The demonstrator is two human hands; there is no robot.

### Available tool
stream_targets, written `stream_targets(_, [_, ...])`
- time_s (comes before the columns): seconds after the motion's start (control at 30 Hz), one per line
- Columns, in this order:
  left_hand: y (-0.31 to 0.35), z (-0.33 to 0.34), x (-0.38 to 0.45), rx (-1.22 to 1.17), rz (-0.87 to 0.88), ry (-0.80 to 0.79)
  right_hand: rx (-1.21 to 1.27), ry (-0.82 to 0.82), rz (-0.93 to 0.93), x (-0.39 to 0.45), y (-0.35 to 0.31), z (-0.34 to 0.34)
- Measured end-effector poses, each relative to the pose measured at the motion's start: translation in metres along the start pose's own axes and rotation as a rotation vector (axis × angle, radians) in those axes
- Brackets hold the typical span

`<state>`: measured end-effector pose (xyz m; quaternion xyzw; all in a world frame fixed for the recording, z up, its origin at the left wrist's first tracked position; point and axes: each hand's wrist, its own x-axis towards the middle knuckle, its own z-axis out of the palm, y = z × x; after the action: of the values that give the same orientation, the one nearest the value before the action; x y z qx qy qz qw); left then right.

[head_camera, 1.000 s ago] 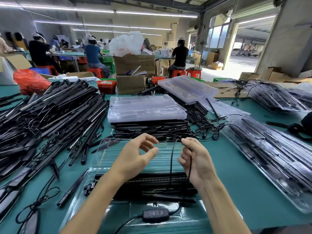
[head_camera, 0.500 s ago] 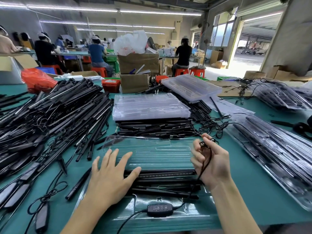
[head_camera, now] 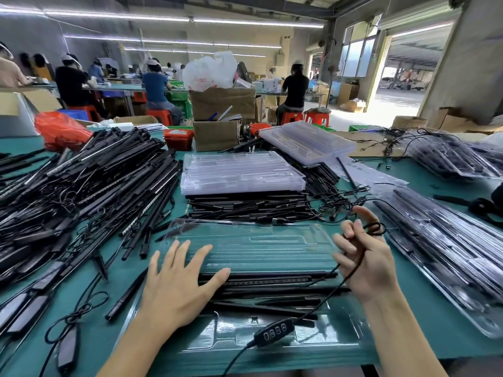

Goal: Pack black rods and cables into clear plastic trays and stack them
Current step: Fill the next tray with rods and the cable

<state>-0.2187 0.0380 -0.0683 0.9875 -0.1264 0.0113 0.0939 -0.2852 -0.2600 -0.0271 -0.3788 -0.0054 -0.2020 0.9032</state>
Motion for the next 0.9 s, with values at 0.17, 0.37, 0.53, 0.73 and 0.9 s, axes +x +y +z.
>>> stream_targets(0.17, [0.000, 0.001, 0.000, -0.011, 0.017, 0.015, -0.076, -0.097, 0.047, -0.004, -0.003, -0.005])
stream_targets(0.37, [0.002, -0.007, -0.004, -0.185, 0.102, 0.140, -0.063, -0.104, 0.035, 0.000, 0.007, 0.012])
stream_targets(0.53, [0.020, -0.031, -0.023, -0.609, 0.727, 0.159, -0.087, -0.096, 0.005, 0.001, 0.013, 0.021])
stream_targets(0.73, [0.037, -0.023, -0.036, -0.542, 0.801, -0.225, -0.111, -0.097, 0.005, 0.003, 0.013, 0.020])
stream_targets(0.9, [0.034, -0.030, -0.031, -0.682, 0.724, -0.375, -0.126, -0.084, 0.016, 0.005, 0.016, 0.016])
